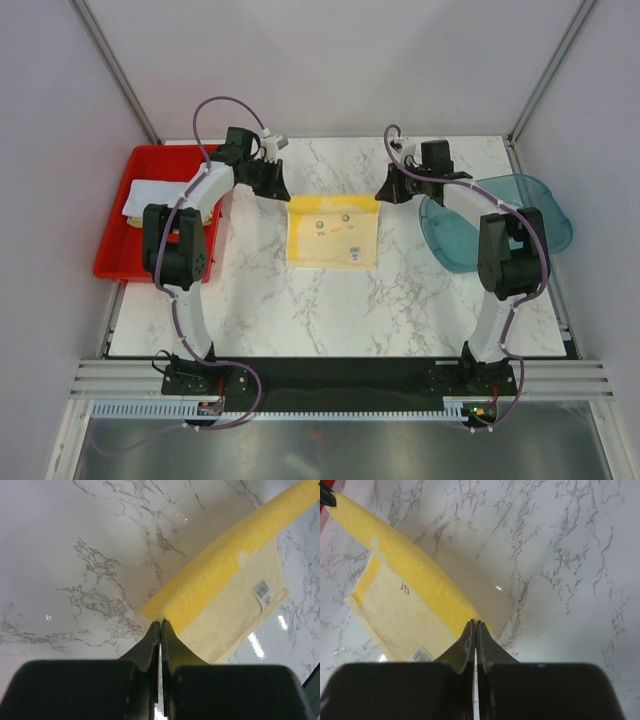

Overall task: Fold and stack the towels
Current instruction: Fold the towel

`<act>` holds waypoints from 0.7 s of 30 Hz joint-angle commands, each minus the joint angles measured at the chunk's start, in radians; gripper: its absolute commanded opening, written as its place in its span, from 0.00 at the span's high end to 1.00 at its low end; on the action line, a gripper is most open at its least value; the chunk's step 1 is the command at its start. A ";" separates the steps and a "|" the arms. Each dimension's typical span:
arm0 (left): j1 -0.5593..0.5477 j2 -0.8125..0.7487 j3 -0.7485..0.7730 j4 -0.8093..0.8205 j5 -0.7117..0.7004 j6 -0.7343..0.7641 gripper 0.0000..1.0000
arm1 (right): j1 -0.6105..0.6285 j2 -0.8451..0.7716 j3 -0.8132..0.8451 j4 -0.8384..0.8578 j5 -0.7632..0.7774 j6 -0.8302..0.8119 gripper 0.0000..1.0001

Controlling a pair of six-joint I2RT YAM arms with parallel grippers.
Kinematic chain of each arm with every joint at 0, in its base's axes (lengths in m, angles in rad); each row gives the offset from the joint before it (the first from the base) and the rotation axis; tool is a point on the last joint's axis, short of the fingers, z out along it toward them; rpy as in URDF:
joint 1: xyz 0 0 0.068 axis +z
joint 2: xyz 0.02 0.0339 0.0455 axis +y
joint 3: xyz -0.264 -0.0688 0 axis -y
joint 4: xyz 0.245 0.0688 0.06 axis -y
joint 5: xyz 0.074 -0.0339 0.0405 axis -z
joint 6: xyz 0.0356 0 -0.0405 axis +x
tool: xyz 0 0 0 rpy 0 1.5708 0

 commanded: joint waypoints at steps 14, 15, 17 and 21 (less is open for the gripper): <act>-0.037 -0.294 -0.376 0.103 -0.008 -0.098 0.98 | 0.028 -0.314 -0.346 0.070 -0.025 0.133 1.00; -0.040 -0.303 -0.391 0.107 -0.013 -0.101 0.98 | 0.036 -0.334 -0.361 0.073 -0.023 0.138 1.00; -0.048 -0.334 -0.435 0.111 -0.008 -0.101 0.98 | 0.048 -0.354 -0.409 0.080 -0.014 0.149 1.00; -0.057 -0.369 -0.491 0.117 -0.014 -0.100 0.98 | 0.076 -0.411 -0.484 0.106 0.017 0.176 1.00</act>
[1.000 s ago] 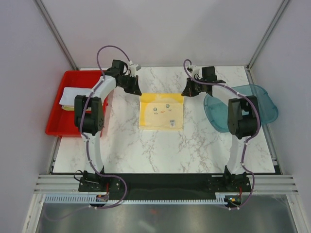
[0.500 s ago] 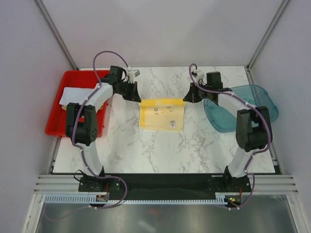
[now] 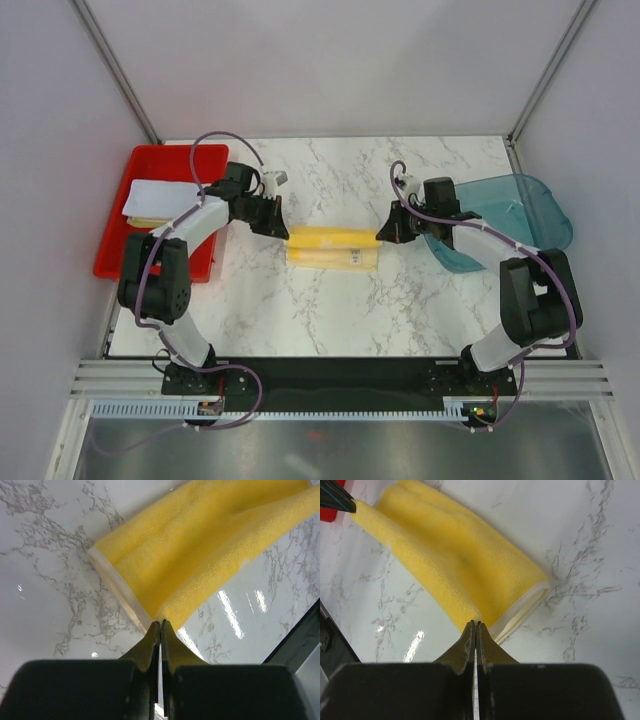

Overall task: Fold and stack the towels
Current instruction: Fold the towel

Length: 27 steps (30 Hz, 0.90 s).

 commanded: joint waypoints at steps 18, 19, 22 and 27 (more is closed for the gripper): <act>-0.055 -0.055 -0.126 0.056 -0.106 -0.073 0.98 | 0.044 -0.082 -0.217 0.143 0.063 0.101 1.00; -0.055 -0.055 -0.128 0.055 -0.113 -0.072 0.98 | 0.044 -0.078 -0.223 0.151 0.059 0.112 1.00; -0.055 -0.065 -0.125 0.055 -0.125 -0.073 0.98 | 0.047 -0.081 -0.248 0.188 0.046 0.135 1.00; -0.058 -0.084 -0.123 0.070 -0.150 -0.075 0.98 | 0.053 -0.091 -0.266 0.252 0.045 0.195 1.00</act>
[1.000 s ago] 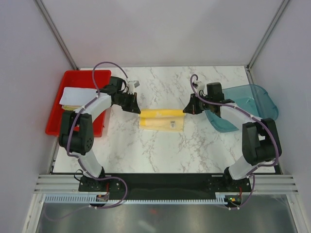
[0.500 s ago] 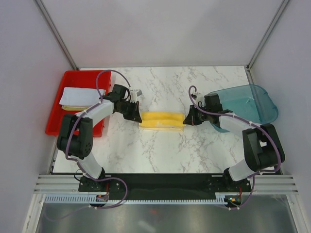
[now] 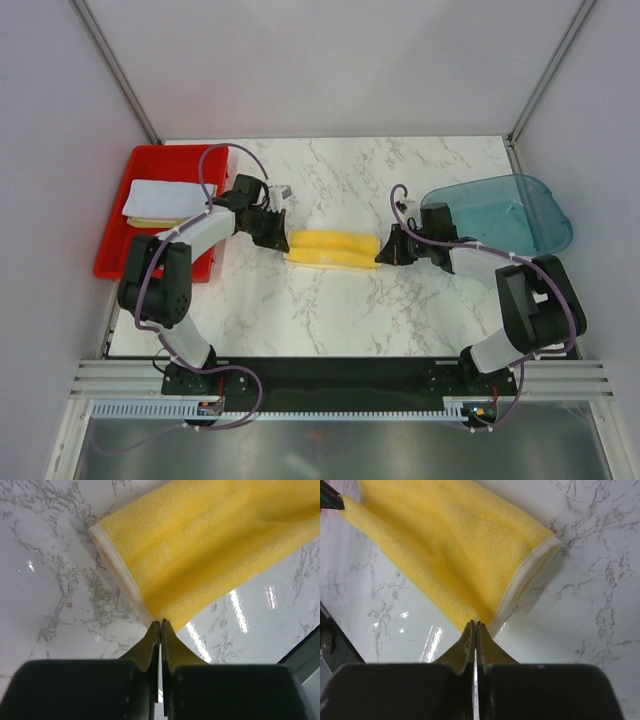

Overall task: Fold and stack the towels
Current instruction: Fold the towel

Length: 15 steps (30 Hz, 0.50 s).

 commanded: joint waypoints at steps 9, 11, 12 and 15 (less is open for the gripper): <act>0.001 -0.075 0.020 0.032 -0.064 -0.032 0.98 | 0.044 -0.067 -0.099 0.235 -0.006 0.178 1.00; 0.001 -0.055 0.017 0.012 -0.075 -0.033 0.98 | 0.047 -0.059 -0.144 0.276 0.004 0.194 0.97; 0.001 -0.050 0.011 0.009 -0.095 -0.036 0.98 | 0.047 -0.056 -0.164 0.297 0.006 0.207 0.97; 0.001 -0.033 0.000 0.000 -0.112 -0.036 0.98 | 0.048 -0.041 -0.210 0.337 0.001 0.229 0.91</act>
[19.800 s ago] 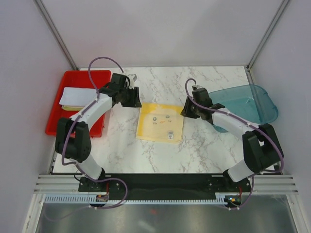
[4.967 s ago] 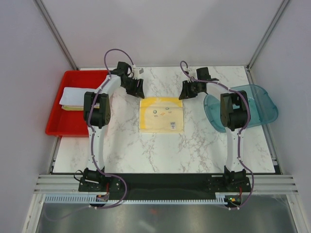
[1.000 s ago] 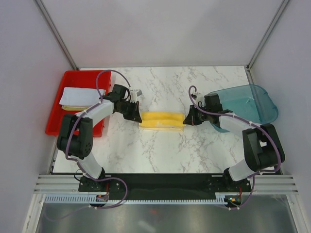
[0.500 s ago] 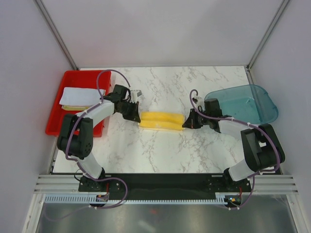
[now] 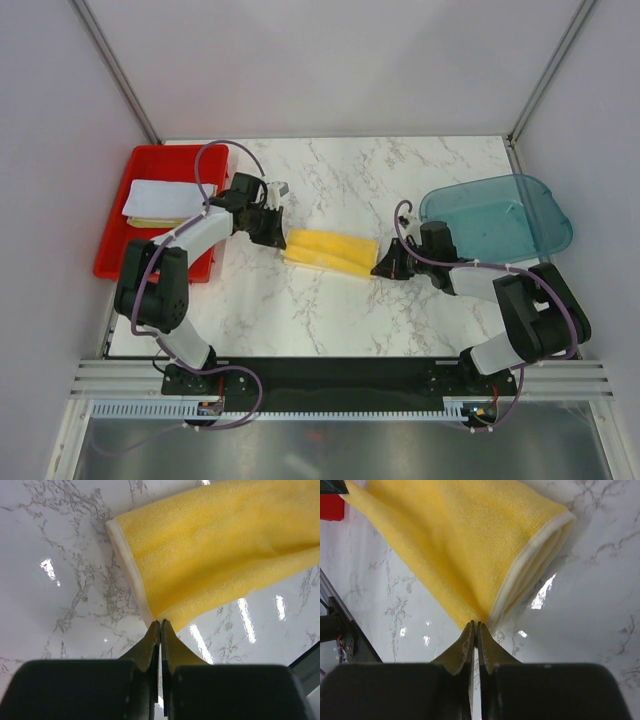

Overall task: Fold and stack the towels
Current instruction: Fold the towel

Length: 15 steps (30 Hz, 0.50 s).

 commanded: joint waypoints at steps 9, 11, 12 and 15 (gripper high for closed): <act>0.002 -0.014 0.041 -0.116 -0.130 -0.029 0.61 | 0.004 -0.098 0.024 -0.056 0.078 0.001 0.68; 0.004 -0.017 0.093 -0.175 -0.195 -0.036 0.58 | 0.004 -0.135 0.052 -0.148 0.104 -0.011 0.68; 0.004 -0.029 0.107 -0.205 -0.218 -0.041 0.57 | 0.004 -0.151 0.082 -0.183 0.123 -0.011 0.68; 0.004 -0.073 0.150 -0.218 -0.209 -0.082 0.51 | 0.004 -0.195 0.121 -0.303 0.186 -0.002 0.67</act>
